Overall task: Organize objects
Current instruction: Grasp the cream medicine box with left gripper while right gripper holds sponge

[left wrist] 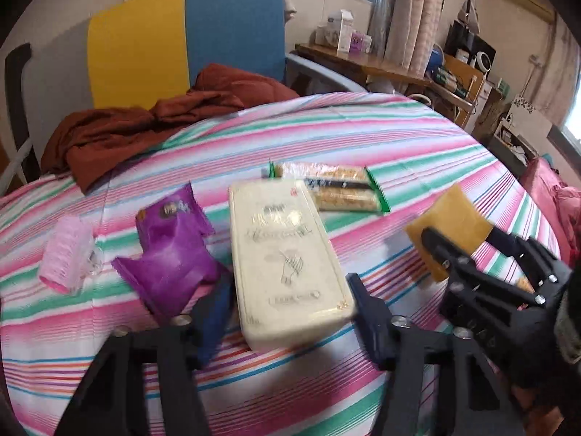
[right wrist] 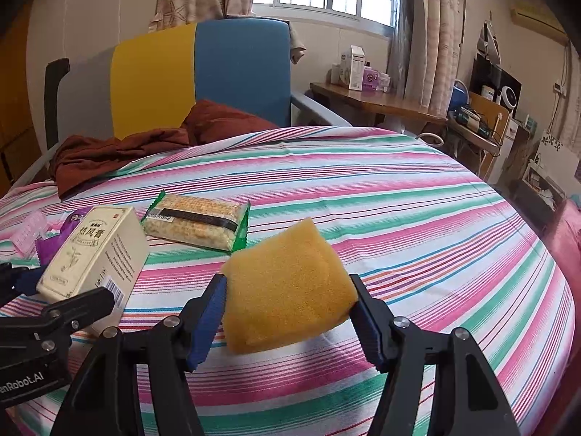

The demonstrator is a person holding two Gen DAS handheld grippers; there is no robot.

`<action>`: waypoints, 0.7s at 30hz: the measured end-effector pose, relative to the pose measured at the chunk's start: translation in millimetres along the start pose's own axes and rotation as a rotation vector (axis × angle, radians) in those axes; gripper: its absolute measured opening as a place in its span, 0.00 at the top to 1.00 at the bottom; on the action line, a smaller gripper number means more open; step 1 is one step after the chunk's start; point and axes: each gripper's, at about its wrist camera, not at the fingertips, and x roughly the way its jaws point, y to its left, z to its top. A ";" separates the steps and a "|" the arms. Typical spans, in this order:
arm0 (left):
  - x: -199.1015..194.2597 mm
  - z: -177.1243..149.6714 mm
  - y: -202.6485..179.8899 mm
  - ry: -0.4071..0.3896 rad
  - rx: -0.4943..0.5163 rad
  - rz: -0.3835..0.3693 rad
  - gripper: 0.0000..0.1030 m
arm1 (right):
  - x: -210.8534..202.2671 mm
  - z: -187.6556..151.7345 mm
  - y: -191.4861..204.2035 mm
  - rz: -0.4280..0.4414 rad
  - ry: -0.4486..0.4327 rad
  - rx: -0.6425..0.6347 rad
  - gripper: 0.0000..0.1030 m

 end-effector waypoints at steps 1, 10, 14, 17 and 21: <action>0.3 -1.8 2.7 -0.007 -0.007 0.000 0.46 | -0.6 -0.2 0.6 -0.004 -0.003 -0.003 0.36; -16.5 -19.5 21.6 -0.087 -0.026 0.005 0.50 | -6.5 -0.9 6.1 -0.022 -0.035 -0.033 0.36; -28.9 -28.4 24.7 -0.129 -0.027 -0.010 0.50 | -13.6 -0.8 8.4 -0.038 -0.071 -0.046 0.36; -41.3 -35.0 23.8 -0.166 -0.011 -0.018 0.50 | -22.0 -1.4 10.3 -0.048 -0.111 -0.056 0.36; -59.5 -44.0 26.1 -0.206 0.005 -0.040 0.50 | -37.1 -2.2 10.5 -0.036 -0.170 -0.053 0.36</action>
